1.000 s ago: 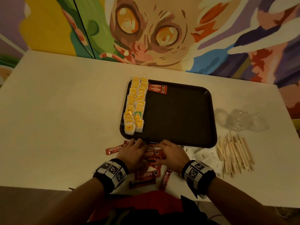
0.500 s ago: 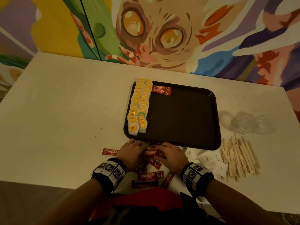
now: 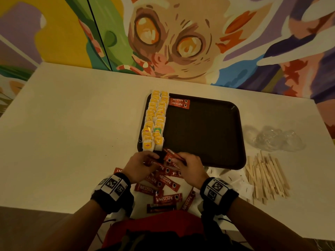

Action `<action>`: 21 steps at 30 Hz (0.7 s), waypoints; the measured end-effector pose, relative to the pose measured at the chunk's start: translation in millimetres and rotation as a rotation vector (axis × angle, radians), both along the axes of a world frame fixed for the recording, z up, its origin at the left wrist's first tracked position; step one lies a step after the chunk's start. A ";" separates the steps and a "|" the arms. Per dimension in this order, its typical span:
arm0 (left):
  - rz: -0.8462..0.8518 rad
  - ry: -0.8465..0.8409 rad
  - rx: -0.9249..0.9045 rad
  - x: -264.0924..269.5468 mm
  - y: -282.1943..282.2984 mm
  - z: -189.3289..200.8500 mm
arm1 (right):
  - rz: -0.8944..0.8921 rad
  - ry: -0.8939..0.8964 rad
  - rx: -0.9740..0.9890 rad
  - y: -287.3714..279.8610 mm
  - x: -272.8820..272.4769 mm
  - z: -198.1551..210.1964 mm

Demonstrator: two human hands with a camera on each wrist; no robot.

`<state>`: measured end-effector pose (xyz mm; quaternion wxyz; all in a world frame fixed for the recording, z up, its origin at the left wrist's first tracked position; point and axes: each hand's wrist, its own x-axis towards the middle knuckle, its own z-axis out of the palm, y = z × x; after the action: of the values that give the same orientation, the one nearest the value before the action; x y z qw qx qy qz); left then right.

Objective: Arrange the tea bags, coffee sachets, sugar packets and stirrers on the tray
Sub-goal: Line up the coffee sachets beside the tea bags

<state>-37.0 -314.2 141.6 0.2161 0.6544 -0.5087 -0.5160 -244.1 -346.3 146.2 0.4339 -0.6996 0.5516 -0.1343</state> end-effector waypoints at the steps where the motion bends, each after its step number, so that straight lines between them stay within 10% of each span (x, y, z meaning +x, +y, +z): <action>1: 0.029 -0.006 -0.004 0.5 -0.4 0.5 | -0.036 -0.058 0.058 -2.1 1.2 2.9; 14: 0.377 0.578 0.100 -20.9 -12.4 20.3 | -0.092 -0.195 0.185 -24.7 17.5 12.3; 21: 0.389 0.438 0.030 -24.8 -19.2 21.9 | -0.097 -0.094 0.111 -23.4 26.3 14.9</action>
<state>-61.9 -333.3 163.5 0.4058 0.6157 -0.3073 -0.6015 -217.8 -369.7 161.1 0.4903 -0.6398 0.5706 -0.1569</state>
